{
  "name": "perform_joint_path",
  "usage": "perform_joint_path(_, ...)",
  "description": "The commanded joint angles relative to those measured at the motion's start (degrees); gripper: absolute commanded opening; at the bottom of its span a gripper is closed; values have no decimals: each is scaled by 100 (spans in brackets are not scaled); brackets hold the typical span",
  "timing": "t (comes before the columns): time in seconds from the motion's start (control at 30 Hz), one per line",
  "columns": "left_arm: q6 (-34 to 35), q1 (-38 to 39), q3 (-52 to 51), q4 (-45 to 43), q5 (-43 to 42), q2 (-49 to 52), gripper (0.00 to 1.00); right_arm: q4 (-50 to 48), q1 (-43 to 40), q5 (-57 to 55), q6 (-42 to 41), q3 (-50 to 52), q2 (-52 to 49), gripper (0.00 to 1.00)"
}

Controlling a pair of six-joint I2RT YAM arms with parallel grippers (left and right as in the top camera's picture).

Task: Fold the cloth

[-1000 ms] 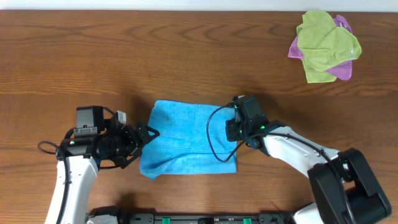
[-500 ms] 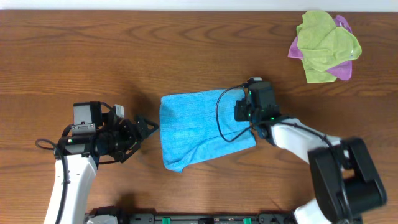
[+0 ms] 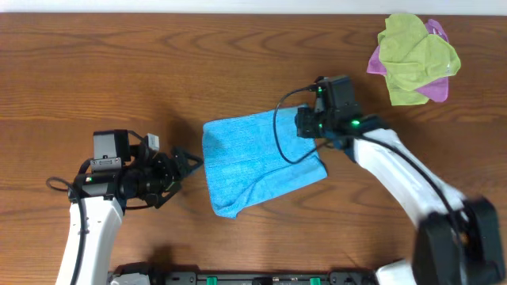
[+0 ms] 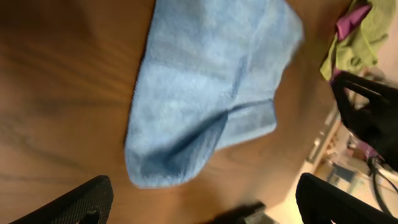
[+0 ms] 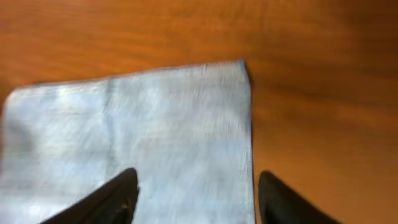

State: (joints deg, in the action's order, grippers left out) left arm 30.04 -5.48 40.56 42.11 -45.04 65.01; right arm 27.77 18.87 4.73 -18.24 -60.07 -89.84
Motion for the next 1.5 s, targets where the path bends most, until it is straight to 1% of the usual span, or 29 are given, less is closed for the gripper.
perform_joint_path(0.0,-2,-24,125,122,-282,-136,95,787,-151,173,44,-85,649,67)
perform_joint_path(0.03,-4,-24,125,140,-282,-273,95,1233,-236,173,101,-74,879,64)
perform_joint_path(0.1,0,-24,125,247,-240,-601,95,1899,-435,175,385,13,1279,64)
perform_joint_path(0.2,4,-24,122,649,-11,-1119,95,2470,-776,343,699,247,1665,63)
perform_joint_path(0.27,105,-24,111,1064,247,-1556,95,2640,-1113,780,1043,566,1921,63)
perform_joint_path(0.33,328,-24,24,1268,330,-2011,95,2461,-1506,1215,1296,1036,2131,61)
perform_joint_path(0.4,535,-24,-151,1333,326,-2350,95,2155,-1838,1886,1582,1403,2142,62)
perform_joint_path(0.43,627,-22,-245,1379,321,-2476,95,1971,-1963,2131,1600,1565,2116,62)
perform_joint_path(0.53,748,-17,-463,1432,271,-2730,95,1519,-2144,2341,1585,1926,2028,62)
perform_joint_path(0.73,723,-13,-533,1416,238,-2813,95,723,-2146,2553,1484,2168,1615,61)
perform_joint_path(0.87,721,-13,-533,1419,238,-2813,95,302,-2144,2614,1401,2168,1084,60)
perform_joint_path(1.13,717,-13,-533,1416,153,-2813,95,-470,-2142,3252,1309,2166,72,55)
perform_joint_path(1.27,570,-13,-533,1416,166,-2811,95,-682,-2133,3373,1248,2166,-46,51)
perform_joint_path(1.47,459,-13,-533,1403,240,-2800,95,-955,-1893,3453,1054,2166,-59,50)
